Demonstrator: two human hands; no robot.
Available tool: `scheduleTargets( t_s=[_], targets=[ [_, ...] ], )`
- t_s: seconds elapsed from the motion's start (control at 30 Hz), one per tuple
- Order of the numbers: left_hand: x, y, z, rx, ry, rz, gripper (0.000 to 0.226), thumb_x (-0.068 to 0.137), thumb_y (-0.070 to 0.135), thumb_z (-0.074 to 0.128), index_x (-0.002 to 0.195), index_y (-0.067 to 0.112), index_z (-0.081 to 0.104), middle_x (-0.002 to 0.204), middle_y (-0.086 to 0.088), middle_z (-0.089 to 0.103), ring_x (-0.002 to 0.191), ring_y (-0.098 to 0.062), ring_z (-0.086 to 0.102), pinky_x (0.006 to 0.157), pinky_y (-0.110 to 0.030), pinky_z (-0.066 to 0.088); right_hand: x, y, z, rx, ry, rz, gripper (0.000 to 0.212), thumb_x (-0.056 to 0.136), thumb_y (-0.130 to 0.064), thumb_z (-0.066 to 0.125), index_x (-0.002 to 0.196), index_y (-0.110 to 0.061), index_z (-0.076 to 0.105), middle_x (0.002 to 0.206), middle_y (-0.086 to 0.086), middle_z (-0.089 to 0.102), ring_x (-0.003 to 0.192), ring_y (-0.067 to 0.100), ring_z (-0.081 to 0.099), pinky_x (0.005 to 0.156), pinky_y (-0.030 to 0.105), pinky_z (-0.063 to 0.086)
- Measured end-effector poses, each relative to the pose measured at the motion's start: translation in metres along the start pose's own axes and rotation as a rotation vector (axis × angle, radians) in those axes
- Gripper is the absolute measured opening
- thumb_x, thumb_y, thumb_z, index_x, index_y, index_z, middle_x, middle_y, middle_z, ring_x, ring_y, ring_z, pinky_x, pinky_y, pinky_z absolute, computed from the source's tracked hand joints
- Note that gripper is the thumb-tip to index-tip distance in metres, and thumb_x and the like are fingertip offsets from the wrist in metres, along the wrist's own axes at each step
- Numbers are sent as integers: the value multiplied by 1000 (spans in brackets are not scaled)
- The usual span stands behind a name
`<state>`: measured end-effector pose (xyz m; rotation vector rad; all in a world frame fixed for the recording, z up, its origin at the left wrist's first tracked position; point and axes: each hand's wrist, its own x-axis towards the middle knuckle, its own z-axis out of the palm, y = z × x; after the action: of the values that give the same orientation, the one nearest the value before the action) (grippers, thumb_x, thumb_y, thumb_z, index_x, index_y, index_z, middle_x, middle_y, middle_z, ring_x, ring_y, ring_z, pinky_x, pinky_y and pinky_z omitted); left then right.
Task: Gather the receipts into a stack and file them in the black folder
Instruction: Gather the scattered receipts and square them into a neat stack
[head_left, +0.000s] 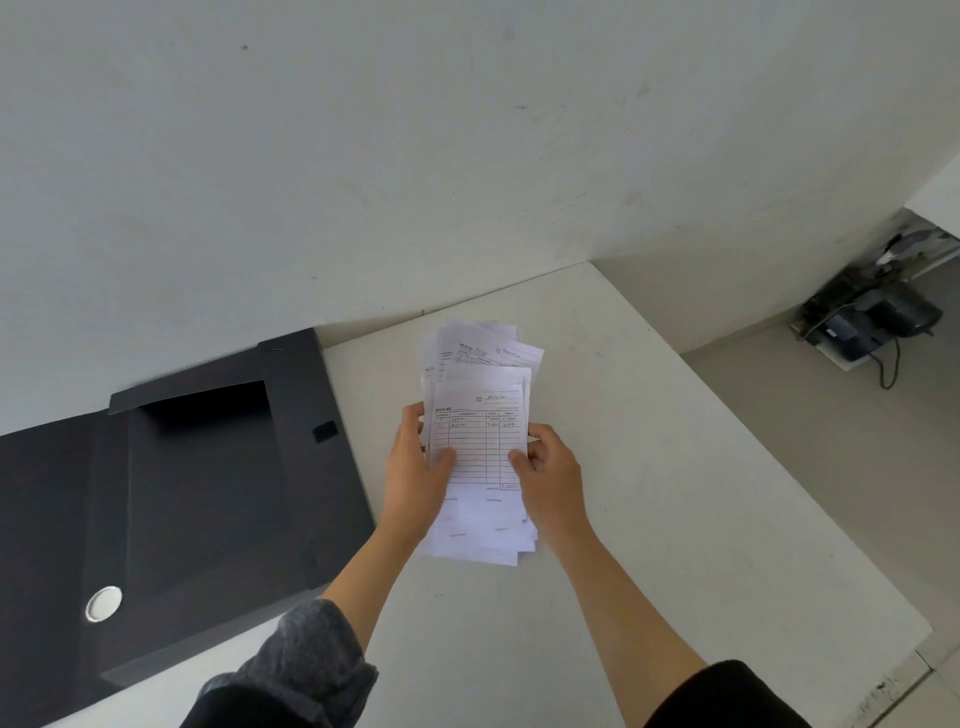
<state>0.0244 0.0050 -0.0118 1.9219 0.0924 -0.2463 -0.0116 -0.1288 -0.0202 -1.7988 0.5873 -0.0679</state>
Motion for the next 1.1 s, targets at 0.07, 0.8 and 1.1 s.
scheduleTargets(
  t_s=[0.07, 0.8, 1.1],
  targets=[
    [1, 0, -4, -18, 17, 0, 43, 90, 5, 51, 128, 22, 37, 108, -1, 57, 90, -19, 59, 63, -18, 49, 3, -1, 0, 4, 1, 0, 19, 88, -3, 54, 103, -14, 57, 88, 9, 70, 82, 28, 66, 64, 23, 50],
    [11, 50, -16, 205, 43, 203, 28, 94, 7, 35, 115, 25, 38, 90, -10, 63, 73, -36, 62, 58, -49, 53, 22, -54, -11, -149, 13, -256, 23, 92, -1, 37, 109, -15, 39, 86, 17, 60, 60, 22, 43, 57, 33, 37],
    [28, 88, -31, 200, 72, 335, 32, 93, 4, 36, 119, 23, 36, 92, -3, 59, 77, -33, 60, 59, -43, 50, 31, -89, -16, -104, 25, -405, 34, 93, 0, 30, 115, -25, 29, 93, 10, 62, 67, 24, 53, 57, 30, 38]
  ],
)
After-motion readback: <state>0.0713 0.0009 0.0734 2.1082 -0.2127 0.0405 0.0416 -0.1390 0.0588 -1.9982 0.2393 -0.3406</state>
